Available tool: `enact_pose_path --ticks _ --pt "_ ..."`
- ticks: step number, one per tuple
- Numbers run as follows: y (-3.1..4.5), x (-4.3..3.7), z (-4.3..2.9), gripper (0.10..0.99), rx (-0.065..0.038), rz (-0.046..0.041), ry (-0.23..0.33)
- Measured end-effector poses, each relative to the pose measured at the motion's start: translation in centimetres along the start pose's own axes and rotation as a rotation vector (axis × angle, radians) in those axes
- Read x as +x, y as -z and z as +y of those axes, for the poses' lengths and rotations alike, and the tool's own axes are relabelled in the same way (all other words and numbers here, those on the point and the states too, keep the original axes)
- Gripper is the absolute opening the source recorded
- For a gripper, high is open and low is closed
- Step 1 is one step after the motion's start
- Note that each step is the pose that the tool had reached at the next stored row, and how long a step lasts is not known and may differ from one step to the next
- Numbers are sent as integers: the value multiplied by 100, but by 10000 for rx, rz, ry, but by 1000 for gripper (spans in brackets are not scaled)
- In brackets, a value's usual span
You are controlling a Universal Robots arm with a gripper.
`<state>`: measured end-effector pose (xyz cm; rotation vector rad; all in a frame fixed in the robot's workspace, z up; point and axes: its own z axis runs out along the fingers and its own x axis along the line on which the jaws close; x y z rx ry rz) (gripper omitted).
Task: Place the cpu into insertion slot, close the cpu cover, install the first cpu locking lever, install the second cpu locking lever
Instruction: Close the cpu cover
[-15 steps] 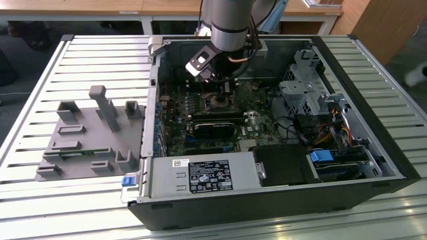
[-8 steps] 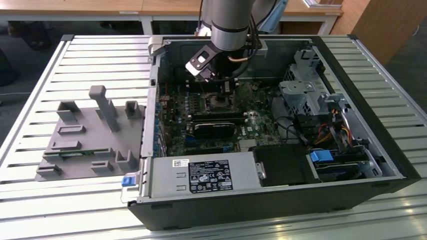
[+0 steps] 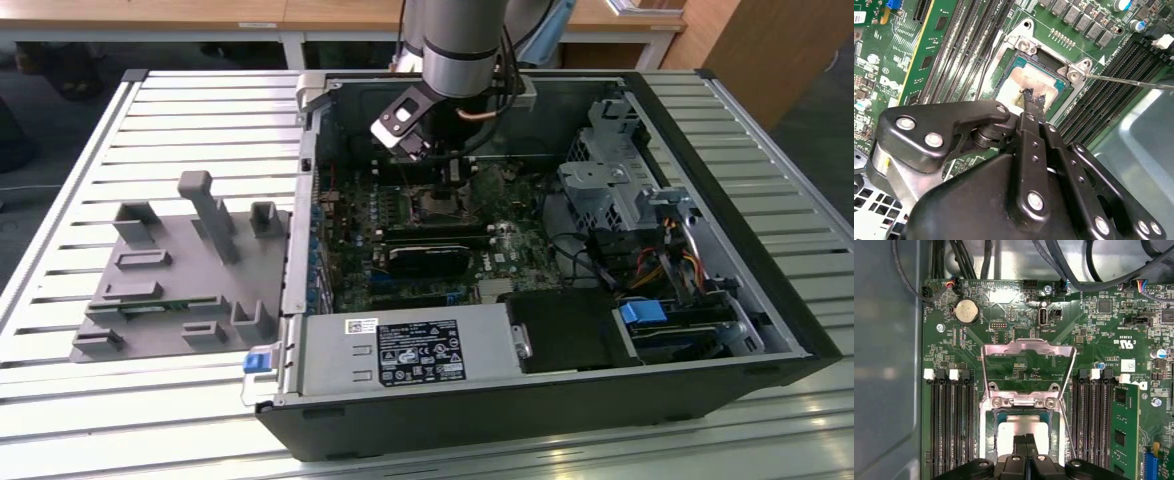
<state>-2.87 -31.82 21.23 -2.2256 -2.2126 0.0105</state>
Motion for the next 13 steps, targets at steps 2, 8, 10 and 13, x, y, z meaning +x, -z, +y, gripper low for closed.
enact_pose_path --ticks 2,8,10,13 --pt "20 0 0 106 2 0 1" --pt "129 0 -1 106 3 1 0" --pt "179 0 -1 106 3 0 0" --pt "265 -1 -2 106 4 -1 0"
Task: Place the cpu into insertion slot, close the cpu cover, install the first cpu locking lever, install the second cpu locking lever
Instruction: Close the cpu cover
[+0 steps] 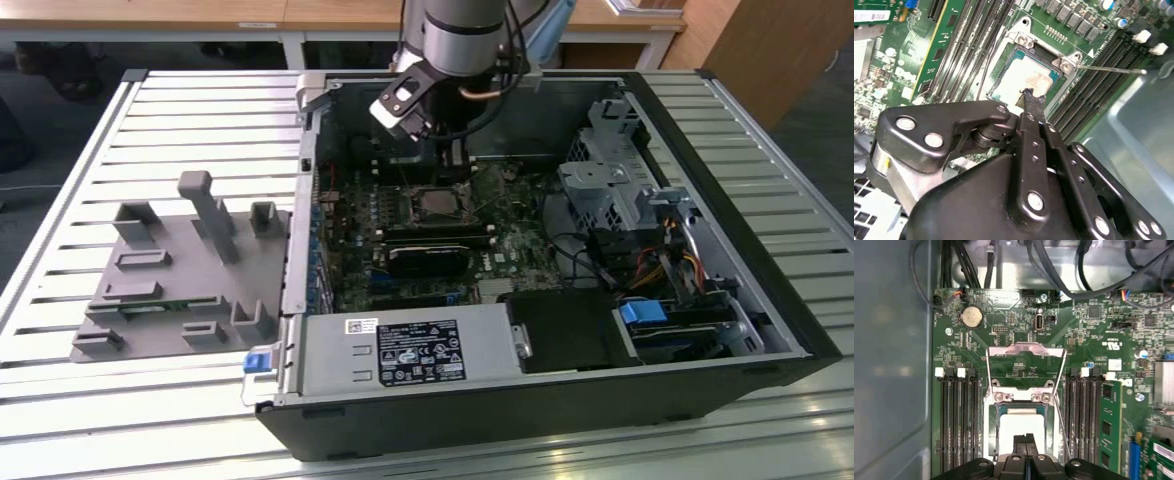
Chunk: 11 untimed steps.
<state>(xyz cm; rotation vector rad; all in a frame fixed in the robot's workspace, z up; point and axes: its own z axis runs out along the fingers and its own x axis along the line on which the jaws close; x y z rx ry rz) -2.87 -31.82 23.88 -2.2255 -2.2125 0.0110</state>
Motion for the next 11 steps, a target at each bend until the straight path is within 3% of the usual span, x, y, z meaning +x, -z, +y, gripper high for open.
enact_pose_path --ticks 7,11 --pt "228 -1 -2 106 0 0 0" --pt "239 -17 -11 106 -42 7 0"
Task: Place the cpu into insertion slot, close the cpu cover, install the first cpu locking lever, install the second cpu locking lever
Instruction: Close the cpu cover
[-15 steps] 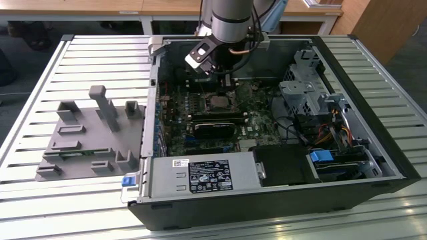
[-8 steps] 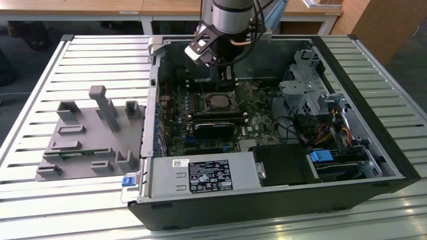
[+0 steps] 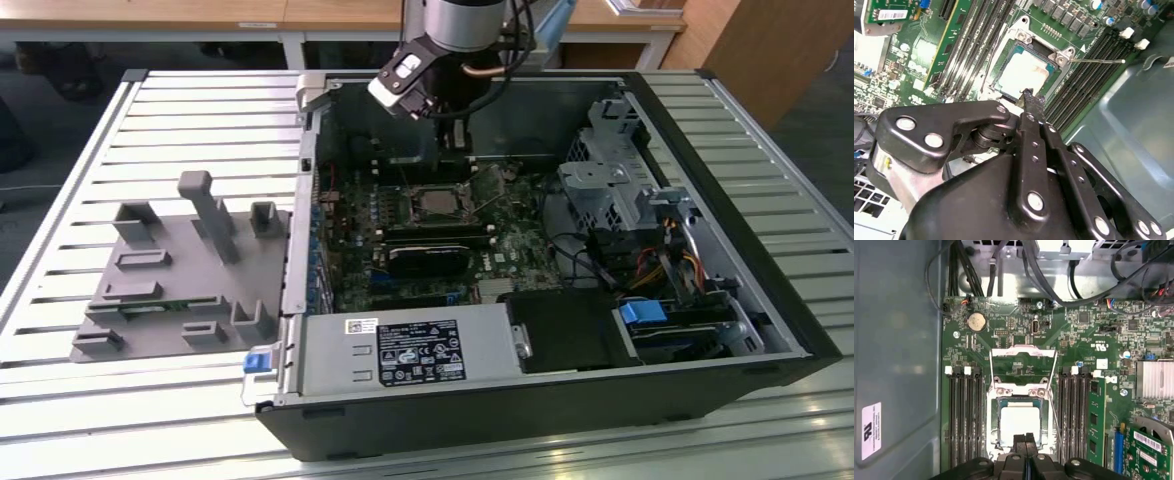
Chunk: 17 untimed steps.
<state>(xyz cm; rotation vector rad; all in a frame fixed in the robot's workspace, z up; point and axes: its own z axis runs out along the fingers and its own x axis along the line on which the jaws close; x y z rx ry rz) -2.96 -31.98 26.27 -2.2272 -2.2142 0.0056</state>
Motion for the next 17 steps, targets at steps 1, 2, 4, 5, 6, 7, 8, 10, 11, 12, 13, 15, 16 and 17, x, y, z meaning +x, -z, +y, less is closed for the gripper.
enact_pose_path --ticks 1,2,4,5,6,7,8,10,11,12,13,15,16,17 --pt "0 -10 -6 106 -18 0 0" --pt "0 -22 -12 106 -35 0 0" --pt "0 -69 -19 106 -57 13 0" --pt "0 -82 -16 106 -57 39 0" --pt "0 -86 -6 106 -57 66 0" --pt "0 -87 10 106 -57 90 2" --pt "1 -88 33 106 -56 116 4" --pt "1 -88 74 106 -56 170 9" --pt "0 -88 92 106 -56 194 10" --pt "0 -88 110 106 -57 218 12" --pt "0 -88 129 106 -57 239 15" --pt "-1 -88 172 106 -58 264 23" --pt "0 -88 192 106 -57 265 26" --pt "0 -88 214 106 -56 264 30"
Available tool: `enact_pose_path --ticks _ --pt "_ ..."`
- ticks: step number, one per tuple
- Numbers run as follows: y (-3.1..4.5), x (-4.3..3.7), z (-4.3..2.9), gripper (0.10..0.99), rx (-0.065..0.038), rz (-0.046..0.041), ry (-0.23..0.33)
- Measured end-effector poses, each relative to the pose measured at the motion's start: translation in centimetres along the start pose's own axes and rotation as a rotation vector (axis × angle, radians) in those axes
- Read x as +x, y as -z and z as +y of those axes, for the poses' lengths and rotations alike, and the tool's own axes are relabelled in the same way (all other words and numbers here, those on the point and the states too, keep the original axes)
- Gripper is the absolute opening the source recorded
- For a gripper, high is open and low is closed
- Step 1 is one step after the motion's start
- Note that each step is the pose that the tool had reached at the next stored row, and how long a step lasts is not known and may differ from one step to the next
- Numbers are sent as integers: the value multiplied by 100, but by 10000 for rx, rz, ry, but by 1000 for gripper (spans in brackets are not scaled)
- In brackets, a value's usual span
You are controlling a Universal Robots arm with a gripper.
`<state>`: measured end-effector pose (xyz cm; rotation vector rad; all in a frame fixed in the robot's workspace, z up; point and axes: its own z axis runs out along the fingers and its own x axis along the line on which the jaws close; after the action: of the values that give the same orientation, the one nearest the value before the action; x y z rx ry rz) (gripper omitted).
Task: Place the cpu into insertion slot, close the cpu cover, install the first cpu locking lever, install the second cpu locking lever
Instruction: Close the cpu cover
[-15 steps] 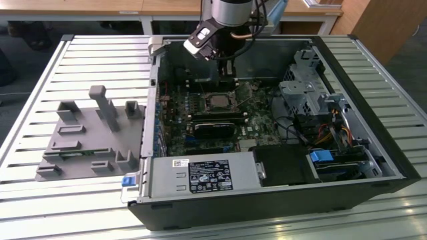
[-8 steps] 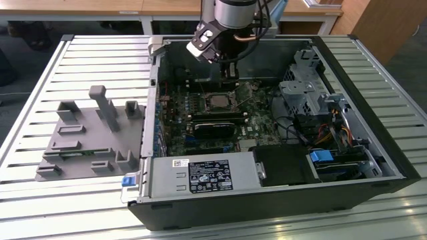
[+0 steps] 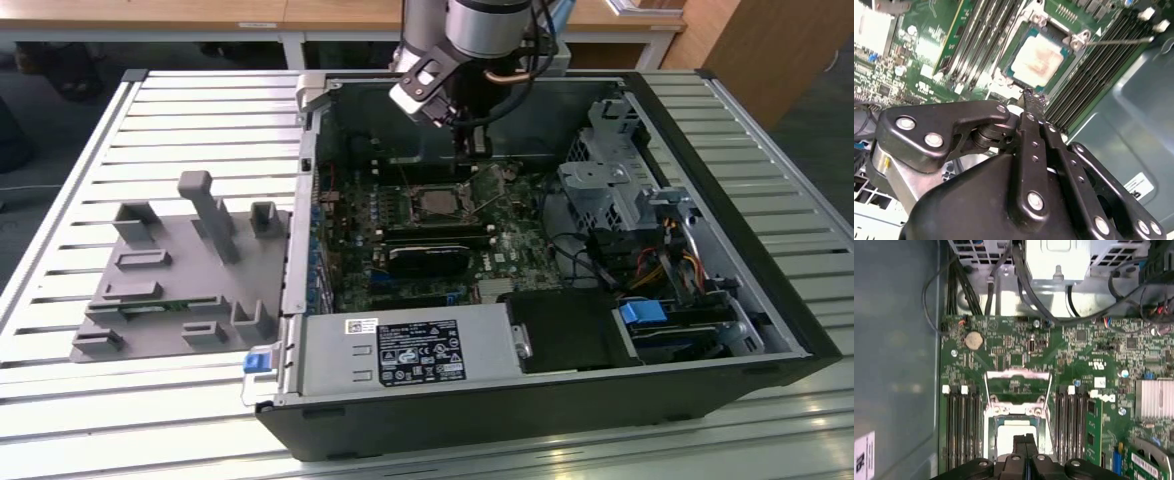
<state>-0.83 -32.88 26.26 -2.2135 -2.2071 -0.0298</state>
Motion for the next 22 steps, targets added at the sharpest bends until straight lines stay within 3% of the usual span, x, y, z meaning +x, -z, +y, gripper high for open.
enact_pose_path --ticks 4,11,22 --pt "-9 1 70 106 1 -2 20" --pt "-26 0 125 106 4 -1 155" --pt "-36 21 321 106 5 -1 185"
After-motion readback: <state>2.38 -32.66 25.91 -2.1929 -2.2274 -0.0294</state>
